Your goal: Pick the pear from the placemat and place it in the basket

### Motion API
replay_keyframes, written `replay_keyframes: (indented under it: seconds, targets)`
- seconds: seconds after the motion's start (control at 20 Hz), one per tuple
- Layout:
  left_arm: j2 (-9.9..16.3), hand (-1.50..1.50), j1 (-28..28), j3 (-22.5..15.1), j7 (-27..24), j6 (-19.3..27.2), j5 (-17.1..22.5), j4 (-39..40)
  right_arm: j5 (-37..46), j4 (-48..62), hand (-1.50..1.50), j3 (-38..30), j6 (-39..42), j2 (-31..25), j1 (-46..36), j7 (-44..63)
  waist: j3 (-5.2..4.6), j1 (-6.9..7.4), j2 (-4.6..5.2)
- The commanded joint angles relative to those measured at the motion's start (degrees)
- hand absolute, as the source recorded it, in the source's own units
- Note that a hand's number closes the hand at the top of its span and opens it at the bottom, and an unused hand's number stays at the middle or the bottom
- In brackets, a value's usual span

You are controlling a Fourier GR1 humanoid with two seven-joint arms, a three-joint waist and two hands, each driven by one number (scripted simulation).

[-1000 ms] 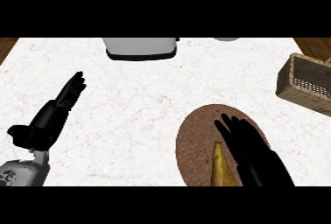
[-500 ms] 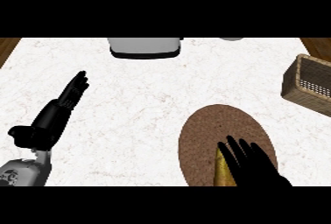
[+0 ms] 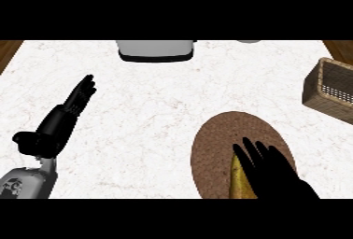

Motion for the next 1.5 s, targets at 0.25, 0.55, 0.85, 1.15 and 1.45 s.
replay_keyframes:
  seconds: [0.25, 0.55, 0.85, 1.15, 1.45]
  targets:
    - [-2.76, 0.0, -0.2, -0.3, -1.07, -0.37, -2.7, 1.06, 0.35, -5.54, -1.5, -2.56, 1.26, 5.98, 2.33, 1.81, 0.18, 0.49, 0.12]
    - [-1.19, 0.0, 0.25, 2.87, 3.24, -3.33, 0.3, -3.53, 5.69, 0.65, -1.5, -1.67, -9.68, 2.14, 6.84, -7.48, 0.23, 0.6, 0.07]
    - [-3.2, 0.0, -0.95, 3.41, 2.91, -3.09, -2.92, -2.8, 5.05, 4.0, -1.5, -9.35, -14.18, -3.26, 8.92, -17.57, 0.2, 0.66, 0.17]
    - [-4.21, 0.0, -4.69, 6.02, 3.06, -5.12, -3.04, 0.8, 9.97, 8.18, -1.5, -4.51, -22.27, -2.9, 14.18, -23.18, 0.2, 0.43, 0.18]
    - [-3.27, 0.0, 2.64, 7.93, 0.2, -7.23, -2.73, -3.22, 12.98, 6.41, -1.5, 1.35, -26.75, -1.78, 20.02, -24.42, 0.2, 0.56, 0.06]
